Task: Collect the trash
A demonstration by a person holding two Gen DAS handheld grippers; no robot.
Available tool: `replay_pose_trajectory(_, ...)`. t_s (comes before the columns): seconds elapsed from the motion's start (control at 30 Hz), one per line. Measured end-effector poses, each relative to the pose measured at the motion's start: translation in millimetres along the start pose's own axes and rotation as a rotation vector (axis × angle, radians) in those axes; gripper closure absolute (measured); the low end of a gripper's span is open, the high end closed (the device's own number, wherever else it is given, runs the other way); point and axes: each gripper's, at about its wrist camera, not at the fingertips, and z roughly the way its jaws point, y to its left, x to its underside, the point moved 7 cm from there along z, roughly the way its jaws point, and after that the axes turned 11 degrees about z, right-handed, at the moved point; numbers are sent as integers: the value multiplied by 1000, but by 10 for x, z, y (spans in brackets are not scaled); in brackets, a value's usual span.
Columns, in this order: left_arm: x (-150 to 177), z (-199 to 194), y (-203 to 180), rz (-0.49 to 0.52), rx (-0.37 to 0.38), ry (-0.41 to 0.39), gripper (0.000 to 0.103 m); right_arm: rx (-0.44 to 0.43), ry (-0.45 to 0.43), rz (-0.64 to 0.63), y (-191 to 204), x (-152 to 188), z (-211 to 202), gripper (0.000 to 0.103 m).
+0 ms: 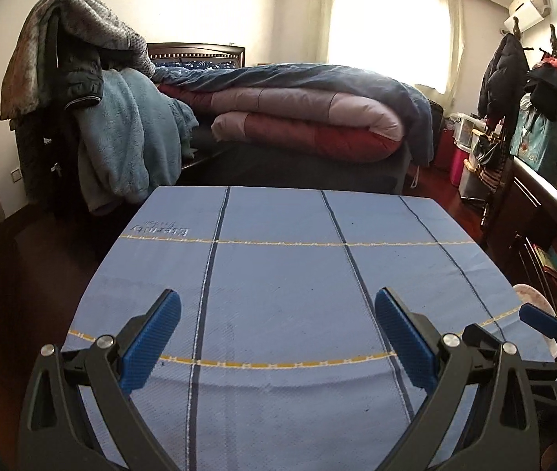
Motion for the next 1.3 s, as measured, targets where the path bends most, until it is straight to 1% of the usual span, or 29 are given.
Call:
replay_pose_trajectory(0.07, 3, -36, 20, -8, 3, -7, 4, -6, -3, -5, 47, 5, -2, 4)
replay_pose_trajectory(0.2, -52, -195, 19, -20, 6, -55, 4, -8, -23, -24, 129, 1, -56, 4)
replay_pose_trajectory(0.3, -79, -301, 6, -28, 17, -76, 4, -15, -30, -31, 163, 0, -105, 4)
replay_pose_trajectory(0.53, -152, -501, -62, -15, 18, -95, 4, -15, -49, -33, 153, -63, -229, 4)
replay_pose_trajectory(0.63, -208, -654, -81, -15, 20, -109, 4, -11, -64, -17, 104, -104, -351, 4)
replay_pose_trajectory(0.73, -284, -871, -117, -21, 28, -121, 4, -3, -79, -5, 65, -171, -565, 4)
replay_pose_trajectory(0.8, -327, -1036, -143, -30, 40, -124, 4, 20, -97, 11, 29, -190, -752, 4)
replay_pose_trajectory(0.9, -368, -1330, -221, -40, 67, -157, 4, 14, -143, 3, 35, -149, -1052, 4)
replay_pose_trajectory(1.0, -385, -1612, -326, -15, 53, -193, 4, 20, -195, -10, 28, -102, -1322, 4)
replay_pose_trajectory(1.13, -455, -1941, -426, 17, 14, -264, 3, 29, -281, -3, -43, -191, -1644, 4)
replay_pose_trajectory(1.2, -486, -2041, -449, 21, -6, -287, 3, 46, -332, 12, -100, -266, -1788, 4)
replay_pose_trajectory(1.3, -520, -2091, -471, 9, -6, -288, 3, 68, -384, 28, -172, -347, -1927, 4)
